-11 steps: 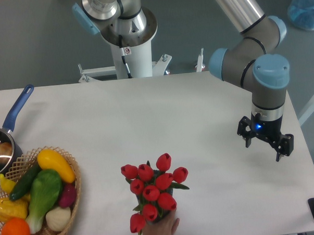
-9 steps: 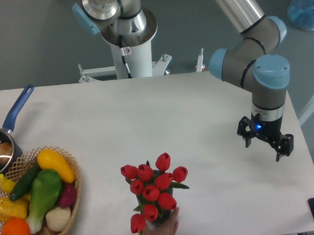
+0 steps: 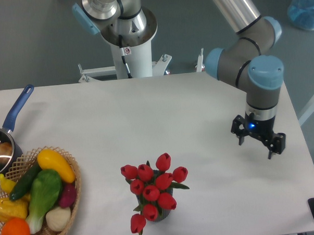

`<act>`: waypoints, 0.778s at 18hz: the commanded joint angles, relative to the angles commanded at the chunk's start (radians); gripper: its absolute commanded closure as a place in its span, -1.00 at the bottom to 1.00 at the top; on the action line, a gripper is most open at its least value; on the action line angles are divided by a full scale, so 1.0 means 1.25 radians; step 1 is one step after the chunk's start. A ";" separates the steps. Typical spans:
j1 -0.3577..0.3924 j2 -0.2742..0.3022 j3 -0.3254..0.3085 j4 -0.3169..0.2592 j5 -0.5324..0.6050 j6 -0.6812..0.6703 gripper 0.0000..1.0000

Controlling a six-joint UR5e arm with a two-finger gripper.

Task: Pick up the flowers from the vase
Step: 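Move the open gripper toward the red tulip stems above the vase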

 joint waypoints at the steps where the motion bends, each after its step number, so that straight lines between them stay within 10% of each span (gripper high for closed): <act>1: -0.012 -0.007 -0.002 0.001 -0.001 -0.002 -1.00; 8: -0.063 0.029 0.029 0.012 -0.038 -0.150 -1.00; 14: -0.050 0.028 0.026 0.011 -0.405 -0.166 -1.00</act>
